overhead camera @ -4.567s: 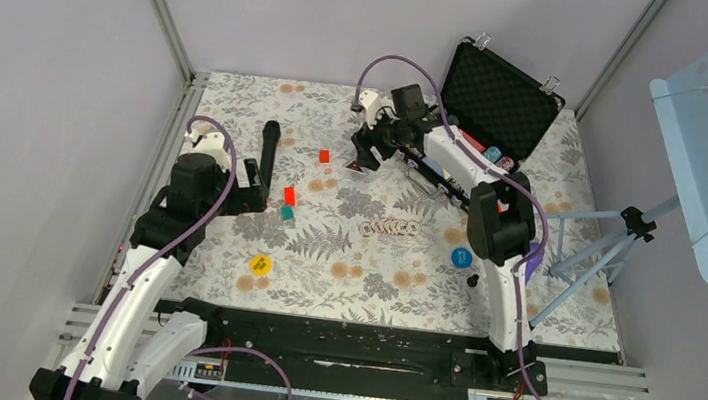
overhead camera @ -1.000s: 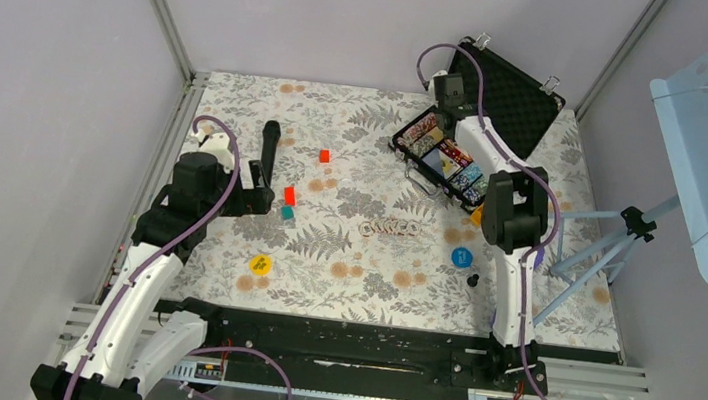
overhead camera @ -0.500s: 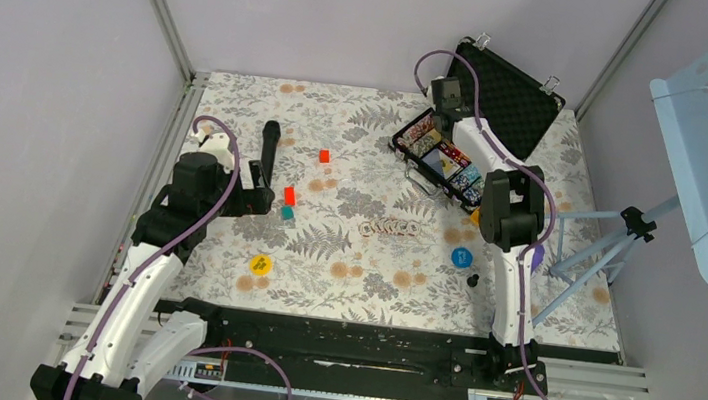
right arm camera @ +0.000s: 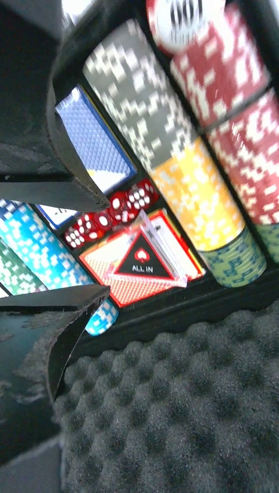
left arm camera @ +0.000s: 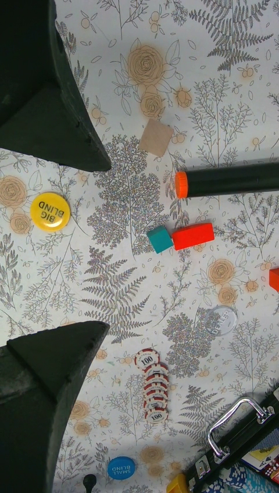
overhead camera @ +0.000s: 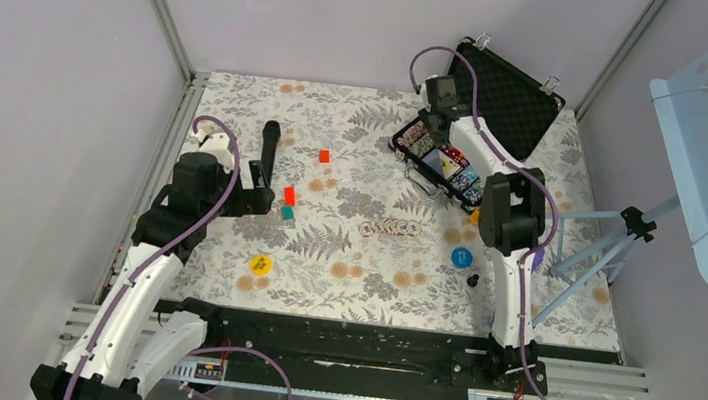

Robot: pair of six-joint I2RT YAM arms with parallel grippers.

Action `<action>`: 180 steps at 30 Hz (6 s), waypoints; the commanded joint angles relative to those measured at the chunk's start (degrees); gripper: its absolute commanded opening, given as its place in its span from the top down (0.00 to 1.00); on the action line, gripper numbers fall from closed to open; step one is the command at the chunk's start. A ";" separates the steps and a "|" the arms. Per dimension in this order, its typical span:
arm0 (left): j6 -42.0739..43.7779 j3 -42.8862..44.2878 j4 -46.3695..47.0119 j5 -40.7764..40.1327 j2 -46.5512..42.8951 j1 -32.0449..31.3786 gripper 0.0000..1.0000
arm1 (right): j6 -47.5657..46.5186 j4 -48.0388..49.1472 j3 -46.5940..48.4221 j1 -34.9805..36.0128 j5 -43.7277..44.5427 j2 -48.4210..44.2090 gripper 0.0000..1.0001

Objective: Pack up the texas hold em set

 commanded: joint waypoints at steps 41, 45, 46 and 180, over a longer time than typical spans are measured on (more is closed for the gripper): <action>0.73 0.04 1.47 0.34 -0.53 0.00 0.01 | 50.37 -20.01 11.36 21.33 -20.08 5.62 0.17; 0.73 0.01 1.50 0.25 -0.72 0.00 0.01 | 51.58 -19.91 12.15 21.97 -20.82 6.53 0.16; 0.73 0.00 1.50 0.33 -0.72 0.00 0.01 | 51.89 -19.92 12.57 22.03 -20.92 6.84 0.16; 0.81 0.00 1.49 1.38 -0.47 0.00 0.01 | 50.65 -15.15 9.44 23.36 -15.72 8.11 0.27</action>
